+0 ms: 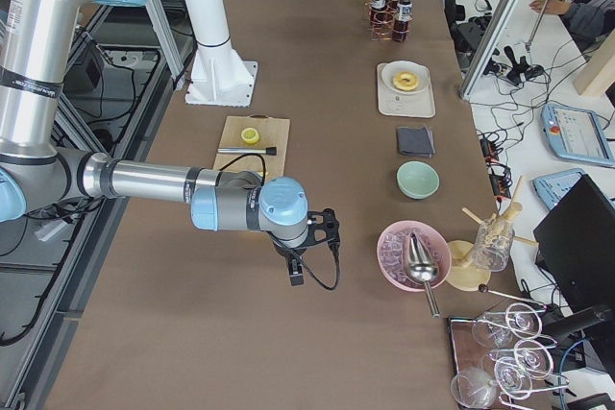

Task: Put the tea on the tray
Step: 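Reach the left gripper into the copper rack and grasp a tea bottle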

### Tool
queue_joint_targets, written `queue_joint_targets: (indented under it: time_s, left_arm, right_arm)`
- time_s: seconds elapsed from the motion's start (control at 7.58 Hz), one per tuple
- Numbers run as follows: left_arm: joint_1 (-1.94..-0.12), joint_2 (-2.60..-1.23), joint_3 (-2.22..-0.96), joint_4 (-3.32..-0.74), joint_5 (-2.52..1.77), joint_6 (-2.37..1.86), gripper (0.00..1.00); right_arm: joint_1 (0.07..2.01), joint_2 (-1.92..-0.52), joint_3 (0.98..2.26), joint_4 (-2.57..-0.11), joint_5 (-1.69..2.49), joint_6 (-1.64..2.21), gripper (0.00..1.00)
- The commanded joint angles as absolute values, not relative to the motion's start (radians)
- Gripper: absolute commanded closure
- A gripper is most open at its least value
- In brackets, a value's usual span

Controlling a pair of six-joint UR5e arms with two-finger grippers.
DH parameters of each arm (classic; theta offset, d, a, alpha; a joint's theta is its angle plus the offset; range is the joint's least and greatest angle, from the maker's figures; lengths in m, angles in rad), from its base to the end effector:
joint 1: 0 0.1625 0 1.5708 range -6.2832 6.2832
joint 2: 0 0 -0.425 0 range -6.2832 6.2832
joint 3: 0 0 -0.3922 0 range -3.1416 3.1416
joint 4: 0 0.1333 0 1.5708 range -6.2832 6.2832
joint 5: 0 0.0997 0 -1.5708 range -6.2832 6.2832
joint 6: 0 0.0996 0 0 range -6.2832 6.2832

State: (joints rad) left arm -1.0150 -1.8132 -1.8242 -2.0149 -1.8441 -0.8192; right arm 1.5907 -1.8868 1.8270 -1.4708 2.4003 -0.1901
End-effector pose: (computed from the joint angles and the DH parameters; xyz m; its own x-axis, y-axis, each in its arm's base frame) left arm 0.2173 -0.5516 0.3645 0.7074 0.1072 -0.6987 0.3011 0.8486 0.4351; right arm 0.0670 -0.3605 0.6531 0.6673 -0.2047 0.7161 0.1082 0.9779 0.1787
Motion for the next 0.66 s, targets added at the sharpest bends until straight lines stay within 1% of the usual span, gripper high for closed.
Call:
queue_joint_targets:
  time_s: [0.0,0.26,0.4,0.53]
  left_arm:
    - [-1.118,-1.816,-1.937,-1.887,-1.941,-0.805,1.0]
    - [-1.211,-1.818,-1.973,-1.879,-2.058,-0.805,1.0]
    - [-1.236,-1.854,-1.989,-1.817,-2.11,-0.807,1.0]
    - [-1.232,-1.953,-2.026,-1.64,-2.112,-0.808,1.0]
  right_arm:
    - [1.591,-1.887,1.825,-1.474,2.401,-0.189,0.0]
    - [1.585,-1.885,1.825,-1.474,2.401,-0.17,0.0]
    - [1.582,-1.881,1.825,-1.474,2.401,-0.17,0.0]
    - [1.574,-1.879,1.827,-1.471,2.401,-0.157,0.0]
